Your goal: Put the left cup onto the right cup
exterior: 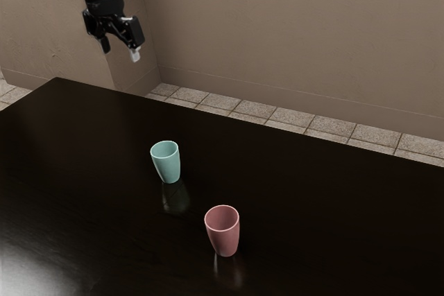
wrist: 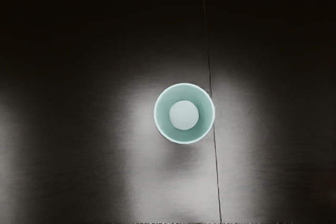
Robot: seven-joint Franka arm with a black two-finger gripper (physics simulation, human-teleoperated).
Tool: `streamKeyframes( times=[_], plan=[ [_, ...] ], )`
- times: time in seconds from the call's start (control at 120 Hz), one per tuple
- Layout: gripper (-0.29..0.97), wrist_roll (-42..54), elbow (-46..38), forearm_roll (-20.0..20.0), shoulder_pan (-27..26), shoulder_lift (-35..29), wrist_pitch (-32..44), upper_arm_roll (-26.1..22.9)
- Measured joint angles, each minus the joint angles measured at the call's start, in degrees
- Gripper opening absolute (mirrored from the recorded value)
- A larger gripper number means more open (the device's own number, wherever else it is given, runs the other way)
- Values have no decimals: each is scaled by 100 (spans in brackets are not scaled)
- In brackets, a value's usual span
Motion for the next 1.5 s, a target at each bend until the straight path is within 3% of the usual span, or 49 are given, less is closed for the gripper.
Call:
streamKeyframes(
  times=[0.208,0.492,0.608,0.767,0.925,1.283,1.5],
  plan=[
    [68,45,-269,240,33,53,84,-170],
    [68,-81,154,38,434,1669,915,-42],
    [68,-131,164,-112,550,2057,1216,-90],
    [68,-263,-998,-318,504,1241,1418,-428],
    [68,-461,-1953,-488,475,1039,1736,-575],
    [67,-695,-2014,-489,376,1447,2898,-697],
    [67,-797,-2083,-463,371,1578,3233,-680]
  ],
)
